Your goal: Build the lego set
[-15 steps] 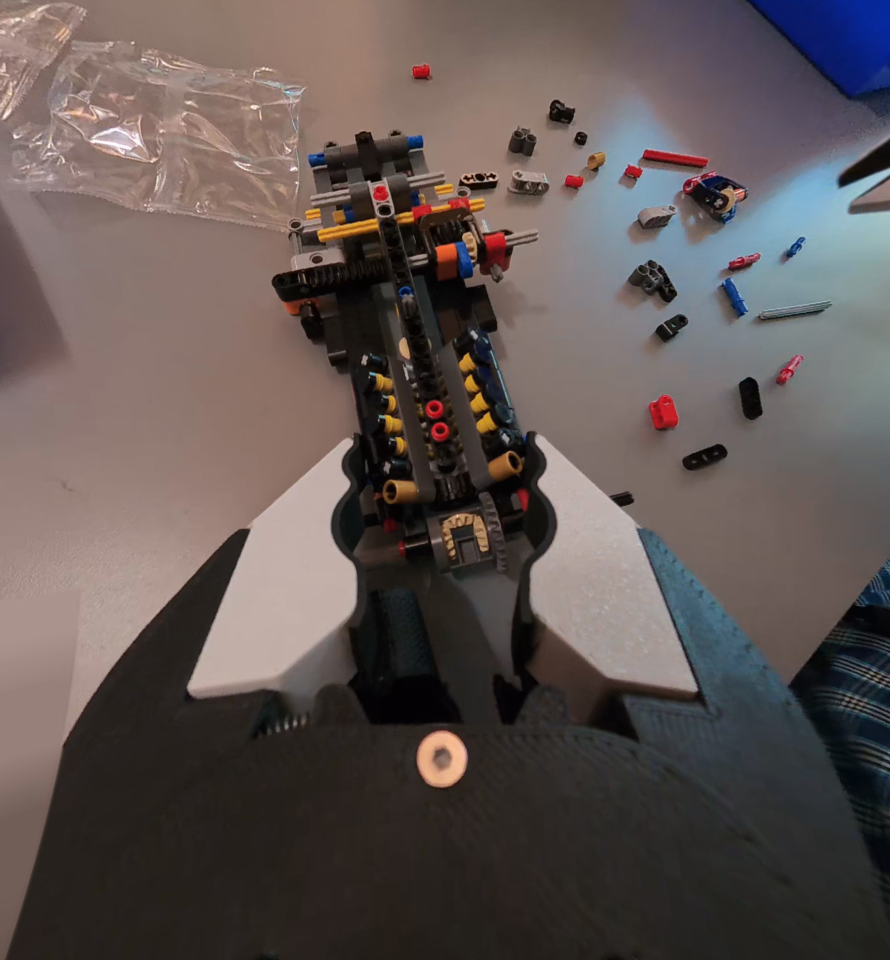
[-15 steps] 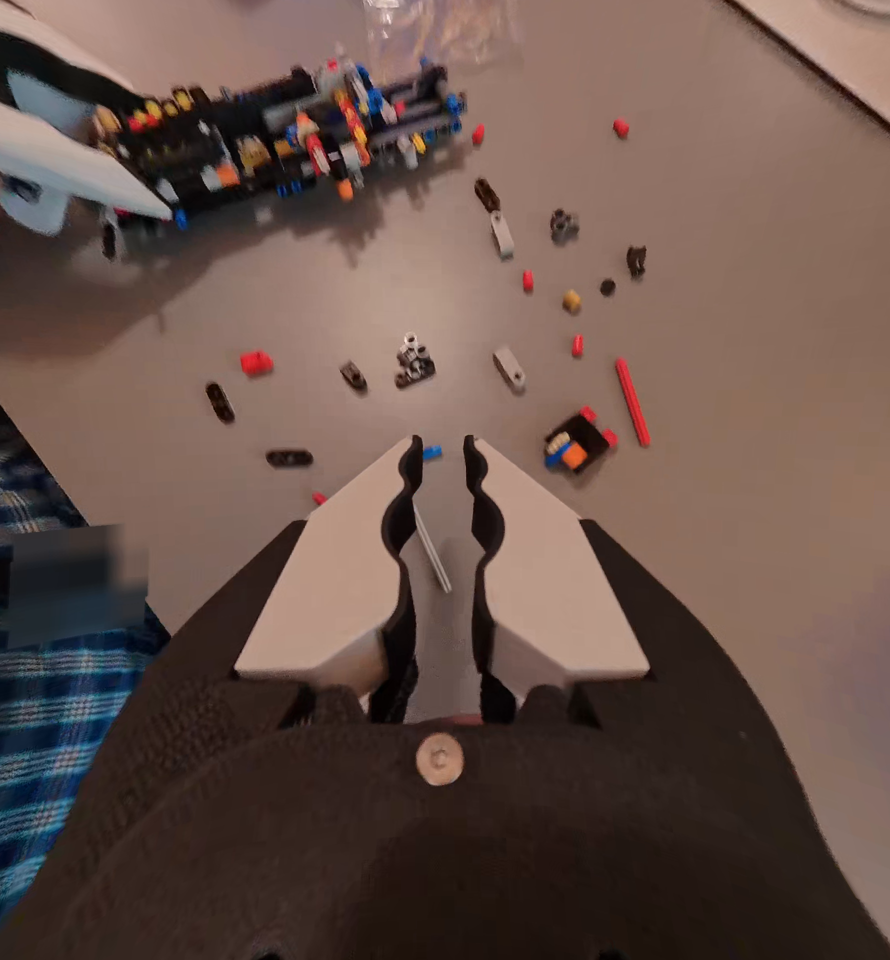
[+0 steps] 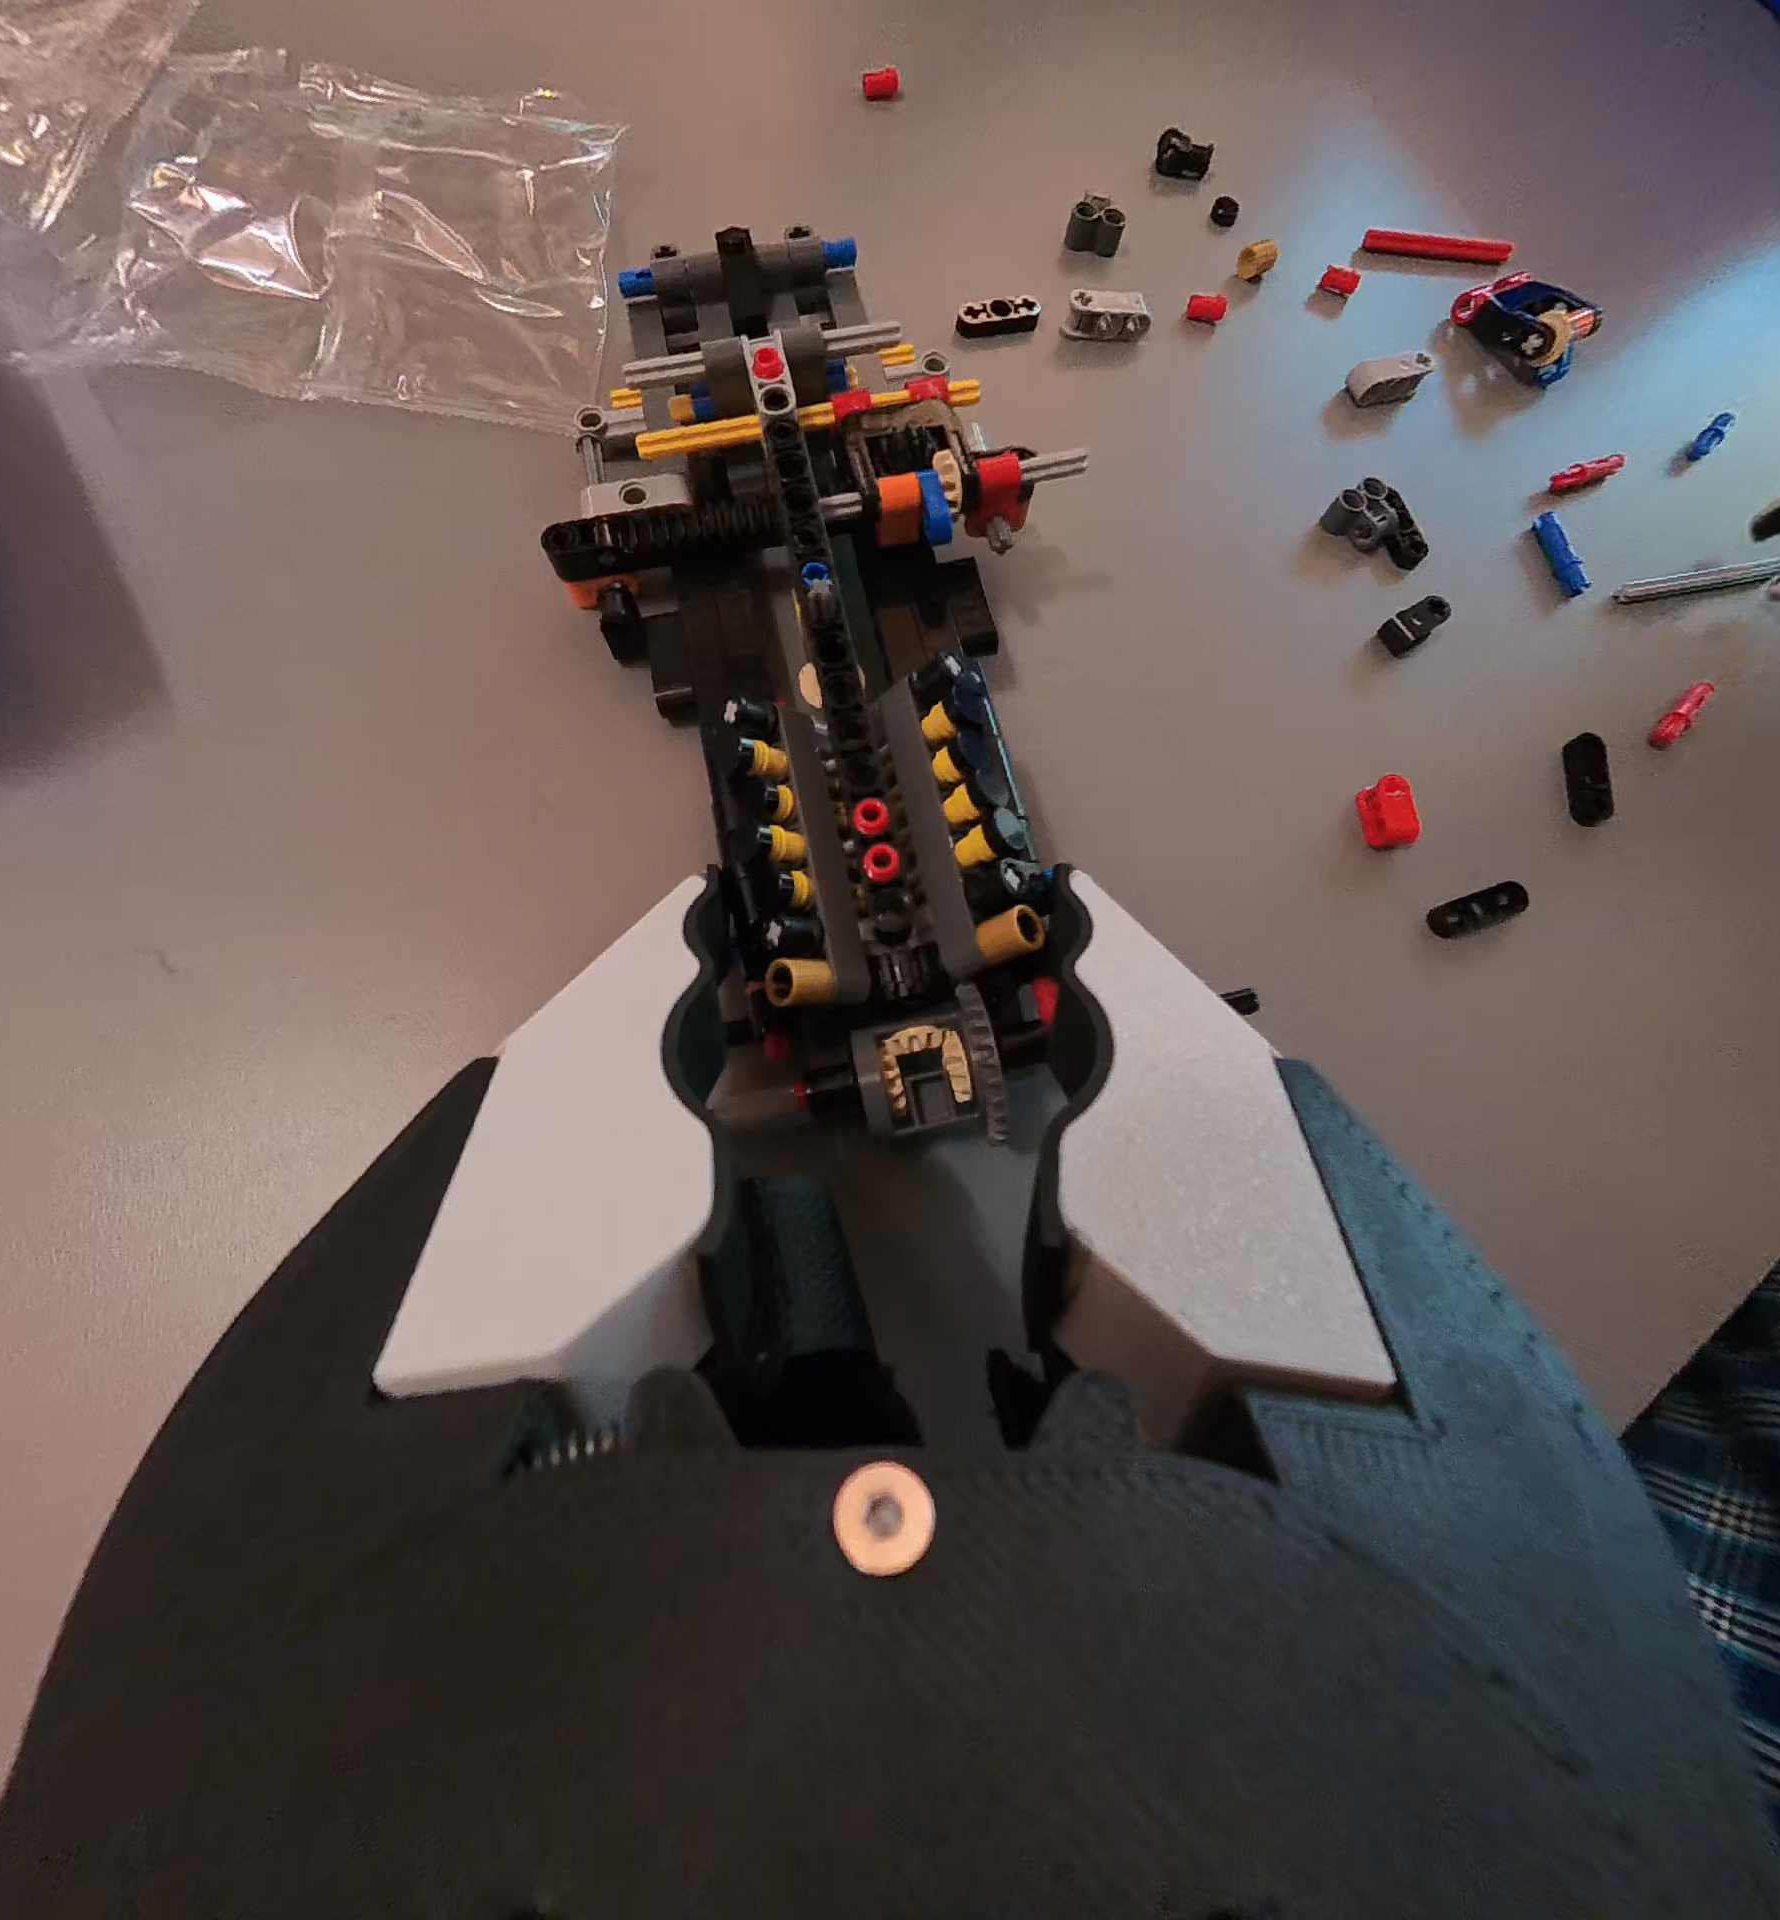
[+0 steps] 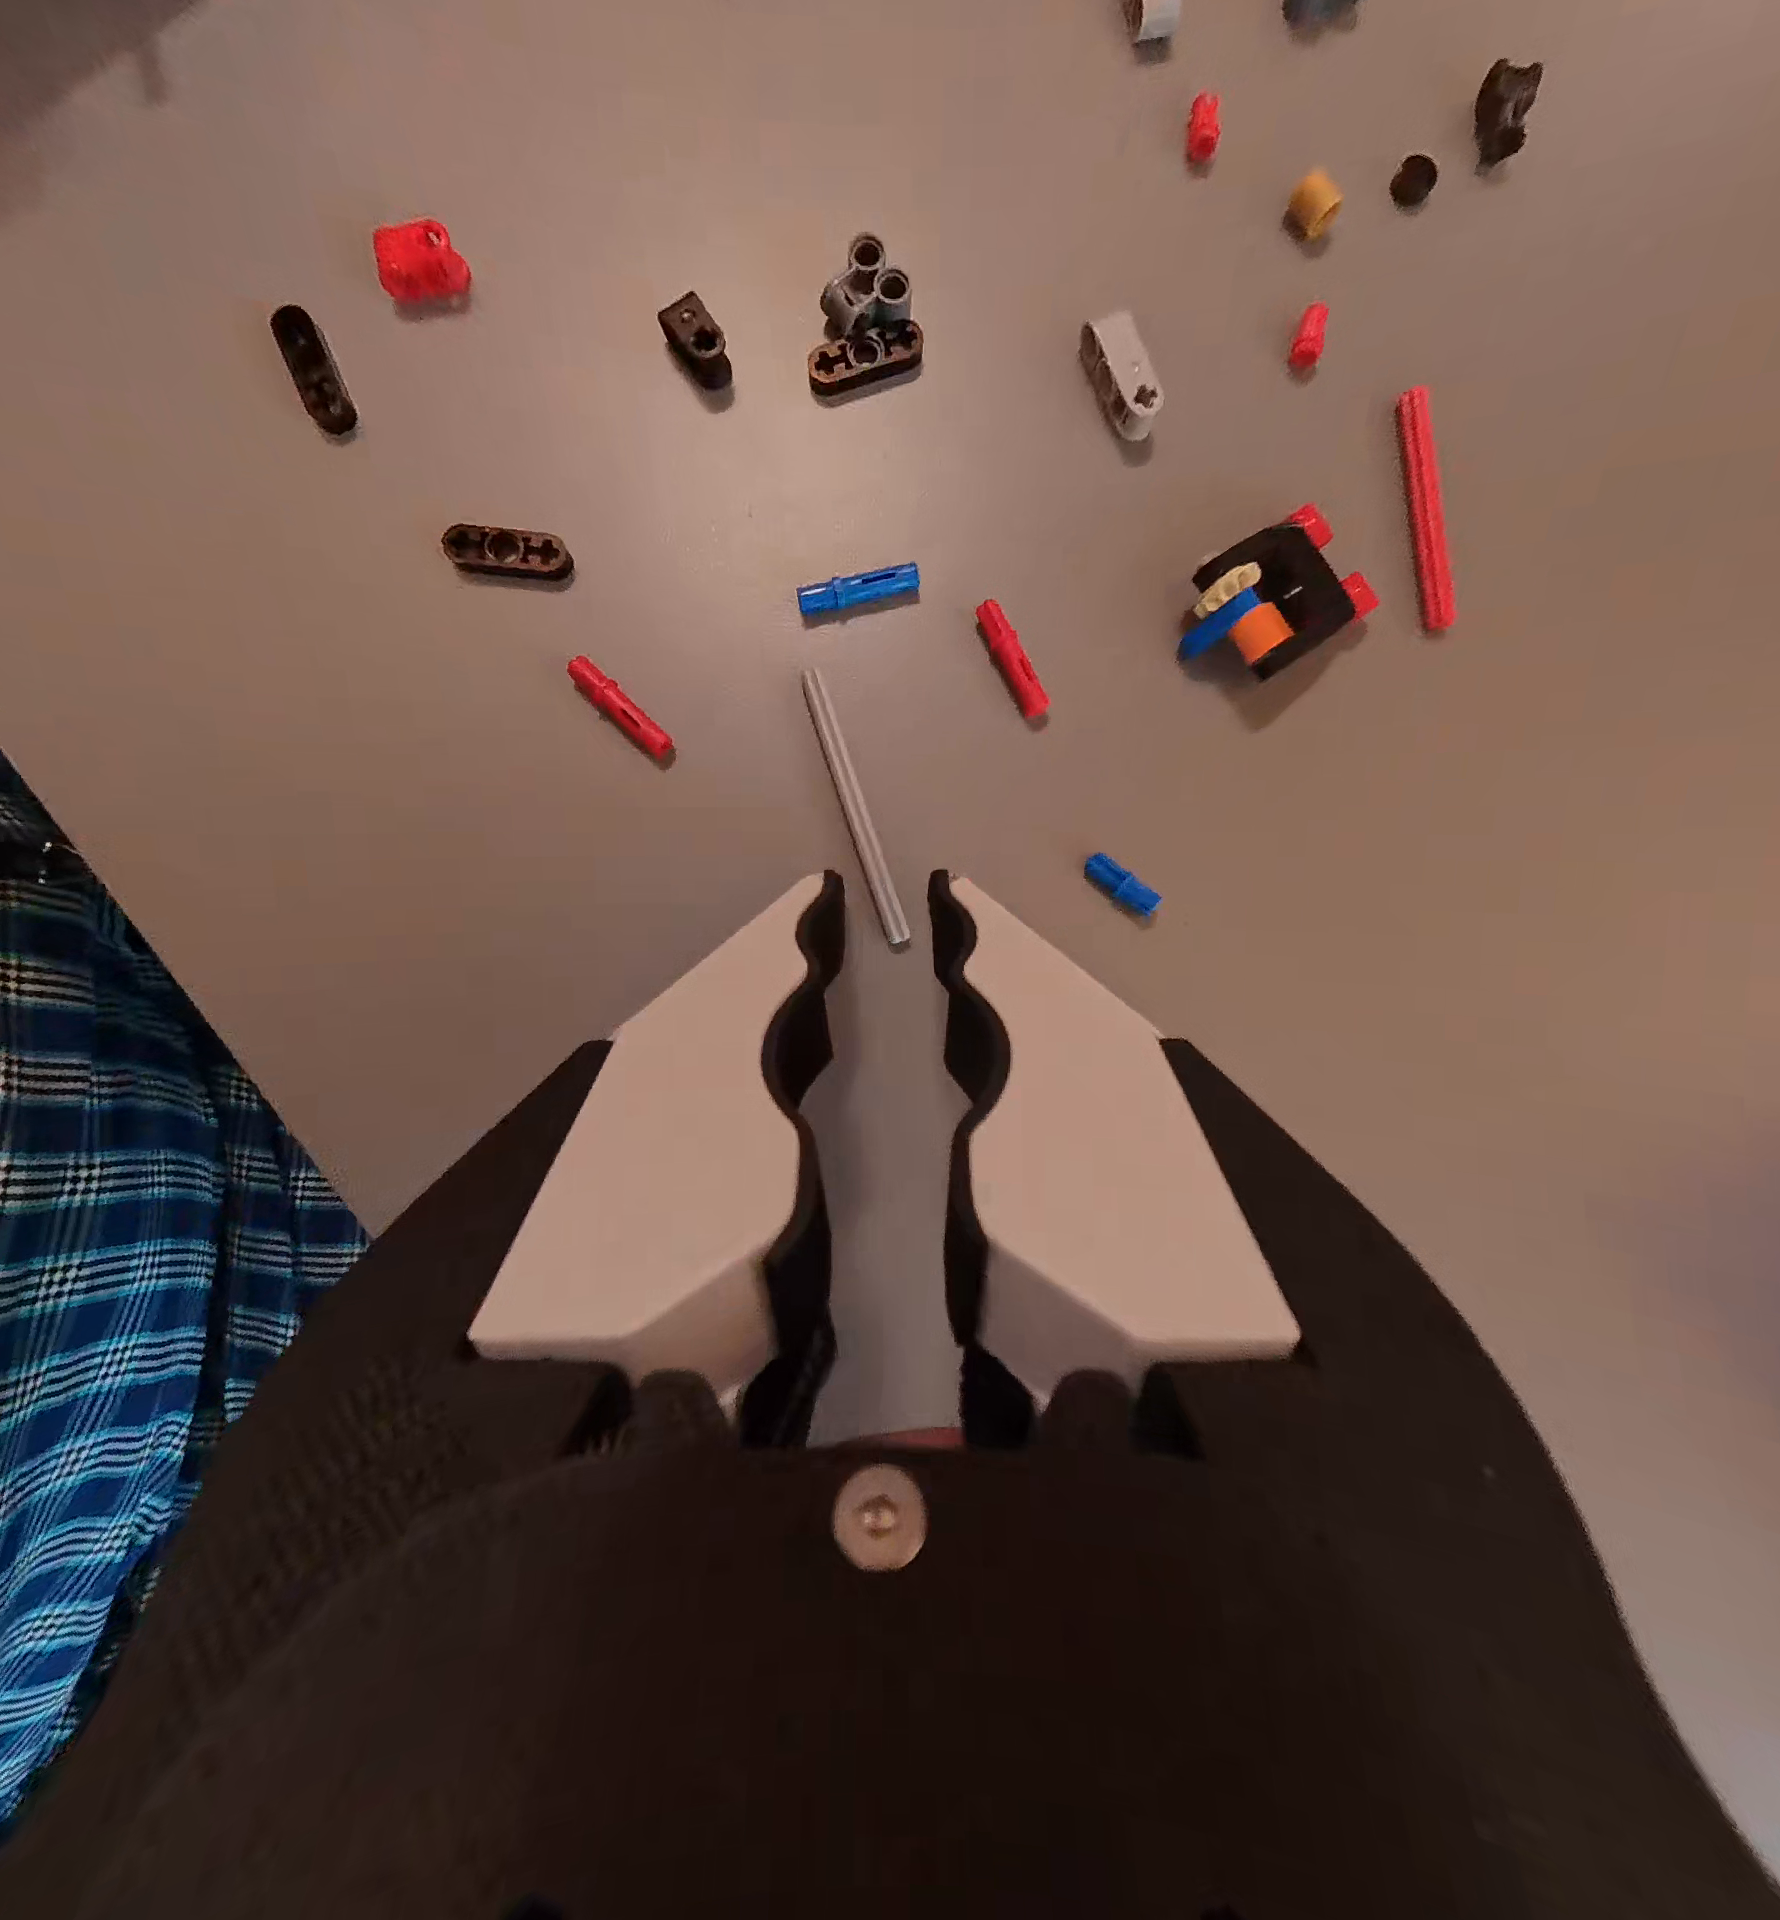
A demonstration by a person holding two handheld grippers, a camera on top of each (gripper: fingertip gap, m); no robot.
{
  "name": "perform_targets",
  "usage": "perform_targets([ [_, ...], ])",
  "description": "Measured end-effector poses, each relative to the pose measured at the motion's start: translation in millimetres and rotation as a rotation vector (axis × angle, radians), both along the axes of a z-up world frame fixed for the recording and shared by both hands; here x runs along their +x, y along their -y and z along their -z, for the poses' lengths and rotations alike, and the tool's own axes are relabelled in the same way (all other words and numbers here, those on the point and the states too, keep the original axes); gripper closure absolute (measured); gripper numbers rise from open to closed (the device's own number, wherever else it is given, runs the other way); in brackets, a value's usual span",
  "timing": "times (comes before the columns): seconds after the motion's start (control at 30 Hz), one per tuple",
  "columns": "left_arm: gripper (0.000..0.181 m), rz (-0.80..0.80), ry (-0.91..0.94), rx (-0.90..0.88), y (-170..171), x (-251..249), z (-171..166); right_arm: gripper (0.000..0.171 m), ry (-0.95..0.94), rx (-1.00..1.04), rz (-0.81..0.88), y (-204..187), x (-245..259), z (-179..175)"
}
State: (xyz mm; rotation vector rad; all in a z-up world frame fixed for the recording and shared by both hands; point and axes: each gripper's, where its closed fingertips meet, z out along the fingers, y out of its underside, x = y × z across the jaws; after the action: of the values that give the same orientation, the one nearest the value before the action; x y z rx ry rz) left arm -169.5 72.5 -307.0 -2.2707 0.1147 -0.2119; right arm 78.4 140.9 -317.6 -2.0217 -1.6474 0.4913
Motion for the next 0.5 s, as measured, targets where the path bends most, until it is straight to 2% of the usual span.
perform_targets([
  [0.23,0.121,-0.011,-0.007,-0.004,-1,-2,1,0.168,-0.019,-0.015,0.006,1,2,3],
  [0.5,0.122,-0.018,-0.06,0.01,10,-6,-1,0.169,-0.037,-0.028,-0.003,5,4,3],
])
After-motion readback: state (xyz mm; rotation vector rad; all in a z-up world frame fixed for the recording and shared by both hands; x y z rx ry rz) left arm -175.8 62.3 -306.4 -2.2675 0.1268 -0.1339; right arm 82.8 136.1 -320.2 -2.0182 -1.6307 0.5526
